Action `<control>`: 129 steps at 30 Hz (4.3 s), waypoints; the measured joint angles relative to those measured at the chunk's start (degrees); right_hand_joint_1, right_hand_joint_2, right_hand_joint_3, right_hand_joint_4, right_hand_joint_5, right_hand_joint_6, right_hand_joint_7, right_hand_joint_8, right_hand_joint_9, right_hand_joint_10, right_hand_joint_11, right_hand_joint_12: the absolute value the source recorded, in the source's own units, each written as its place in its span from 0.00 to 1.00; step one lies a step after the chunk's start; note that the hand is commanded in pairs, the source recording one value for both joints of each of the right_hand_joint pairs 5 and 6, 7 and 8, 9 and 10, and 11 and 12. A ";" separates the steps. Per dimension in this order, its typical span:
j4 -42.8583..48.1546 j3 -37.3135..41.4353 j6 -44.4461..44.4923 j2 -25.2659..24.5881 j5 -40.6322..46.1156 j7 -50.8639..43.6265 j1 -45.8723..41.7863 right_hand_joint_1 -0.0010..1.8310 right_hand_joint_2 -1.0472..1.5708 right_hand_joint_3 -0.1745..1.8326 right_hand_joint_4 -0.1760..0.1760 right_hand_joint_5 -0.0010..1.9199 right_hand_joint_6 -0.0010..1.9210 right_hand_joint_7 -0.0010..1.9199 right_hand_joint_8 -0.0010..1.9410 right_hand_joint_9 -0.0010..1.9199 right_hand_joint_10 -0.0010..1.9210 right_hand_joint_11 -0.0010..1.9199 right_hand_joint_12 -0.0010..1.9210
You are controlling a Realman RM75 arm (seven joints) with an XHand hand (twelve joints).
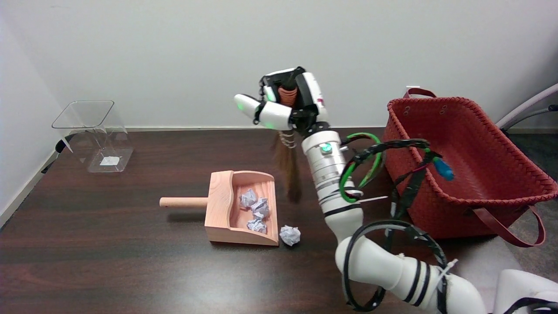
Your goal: Sweep the trush into the dustpan.
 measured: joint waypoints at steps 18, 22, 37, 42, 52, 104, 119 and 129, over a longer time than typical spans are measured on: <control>-11.57 0.26 8.85 7.19 0.28 -21.51 -9.89 0.74 1.00 0.25 0.50 1.00 1.00 1.00 0.99 1.00 1.00 0.91 0.91; -12.95 -2.16 11.72 7.00 0.13 -24.97 -11.54 0.74 1.00 0.25 0.50 1.00 1.00 1.00 0.99 1.00 1.00 0.91 0.91; -13.71 -11.46 20.91 1.54 -3.11 -40.44 -15.07 0.75 1.00 0.26 0.50 1.00 1.00 1.00 0.99 1.00 1.00 0.91 0.91; -11.08 -13.31 22.82 -1.71 -4.75 -44.59 -15.32 0.75 1.00 0.26 0.50 1.00 1.00 1.00 0.99 1.00 1.00 0.91 0.91; -0.68 -15.17 24.69 -7.99 -5.92 -48.28 -11.57 0.75 1.00 0.24 0.50 1.00 1.00 1.00 0.99 1.00 1.00 0.90 0.90; 31.27 -16.52 33.04 -23.29 -9.21 -34.47 -2.77 0.73 1.00 0.17 0.50 1.00 1.00 1.00 0.99 1.00 1.00 0.89 0.89; 37.78 -15.22 31.50 -21.36 -6.90 -25.00 -1.44 0.72 1.00 0.16 0.50 1.00 1.00 1.00 0.99 1.00 1.00 0.90 0.90; 40.92 -15.11 29.27 -21.39 -5.88 -21.83 -0.58 0.72 1.00 0.16 0.50 1.00 1.00 1.00 0.99 1.00 1.00 0.91 0.91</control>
